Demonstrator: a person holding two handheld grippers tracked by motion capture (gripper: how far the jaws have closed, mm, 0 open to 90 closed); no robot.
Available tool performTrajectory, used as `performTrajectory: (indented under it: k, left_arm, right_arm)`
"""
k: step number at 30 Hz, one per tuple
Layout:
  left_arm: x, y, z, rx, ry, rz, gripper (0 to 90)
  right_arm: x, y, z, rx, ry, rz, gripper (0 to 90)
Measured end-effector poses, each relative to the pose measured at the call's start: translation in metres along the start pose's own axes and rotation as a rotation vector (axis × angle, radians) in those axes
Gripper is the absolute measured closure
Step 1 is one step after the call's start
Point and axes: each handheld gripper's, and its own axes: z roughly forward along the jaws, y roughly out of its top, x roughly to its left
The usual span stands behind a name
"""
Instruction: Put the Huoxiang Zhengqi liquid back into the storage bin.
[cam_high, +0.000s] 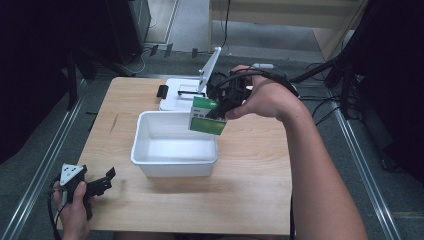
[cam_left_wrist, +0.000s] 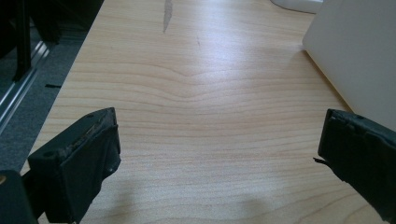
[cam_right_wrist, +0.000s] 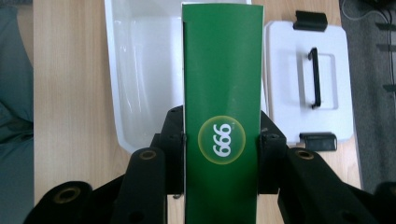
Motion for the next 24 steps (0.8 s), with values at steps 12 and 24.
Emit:
performTrajectory:
  k: [12,24]
  left_arm:
    - [0.000,0.000,0.000,-0.005,-0.003,-0.002,0.0]
    - [0.001,0.000,0.000,0.001,-0.006,-0.008,0.0]
  right_arm:
    - [0.003,0.020,0.025,0.006,0.037,-0.058,64.5]
    - [0.001,0.012,0.048,0.050,0.055,-0.042,64.5]
